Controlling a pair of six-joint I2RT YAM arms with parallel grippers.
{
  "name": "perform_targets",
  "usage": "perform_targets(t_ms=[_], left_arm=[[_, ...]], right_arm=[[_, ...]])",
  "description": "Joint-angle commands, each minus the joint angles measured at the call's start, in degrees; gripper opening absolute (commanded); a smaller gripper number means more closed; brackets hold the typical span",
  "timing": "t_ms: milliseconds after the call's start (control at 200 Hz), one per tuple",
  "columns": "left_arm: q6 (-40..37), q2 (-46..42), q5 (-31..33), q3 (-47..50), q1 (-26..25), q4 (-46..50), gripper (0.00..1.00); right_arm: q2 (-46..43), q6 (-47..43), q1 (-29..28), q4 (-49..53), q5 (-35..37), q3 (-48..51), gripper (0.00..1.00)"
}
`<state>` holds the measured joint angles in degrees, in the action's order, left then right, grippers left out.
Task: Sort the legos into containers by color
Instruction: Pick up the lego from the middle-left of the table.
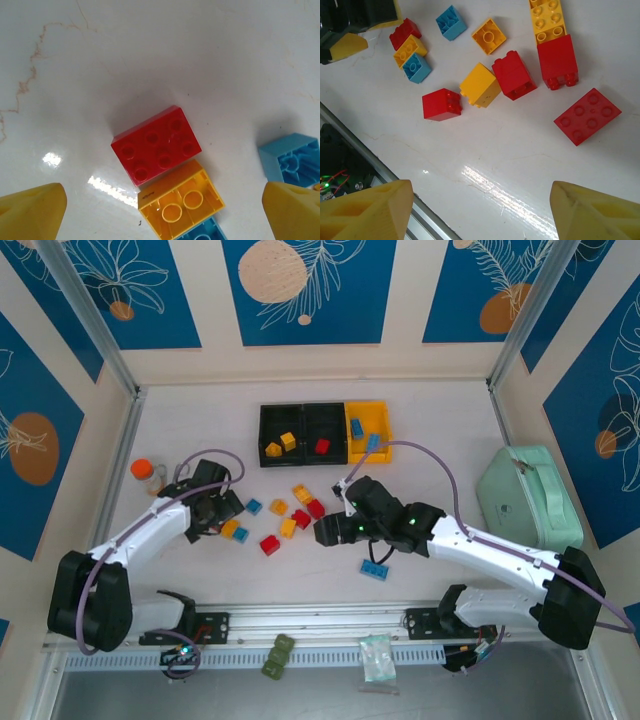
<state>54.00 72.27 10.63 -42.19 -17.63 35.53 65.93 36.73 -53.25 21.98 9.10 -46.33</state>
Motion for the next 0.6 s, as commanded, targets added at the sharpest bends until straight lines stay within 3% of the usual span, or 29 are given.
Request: perform_targets(t_ms=[0, 360, 480, 595], left_arm=[[3.4, 1.1, 1.5, 1.4, 1.0, -3.5, 1.0], [7.0, 8.7, 2.6, 1.7, 2.0, -7.7, 0.91], [7.0, 10.8, 2.3, 1.6, 2.2, -8.4, 0.82], [7.1, 11.8, 2.3, 1.9, 2.3, -8.9, 0.67]], right_arm=[[0.4, 0.6, -0.4, -0.9, 0.7, -0.4, 0.73], [1.5, 0.6, -0.3, -1.2, 0.3, -0.7, 0.72], [1.8, 0.3, -0.2, -1.2, 0.3, -1.0, 0.72], [1.9, 0.2, 0.0, -1.1, 0.0, -1.1, 0.72]])
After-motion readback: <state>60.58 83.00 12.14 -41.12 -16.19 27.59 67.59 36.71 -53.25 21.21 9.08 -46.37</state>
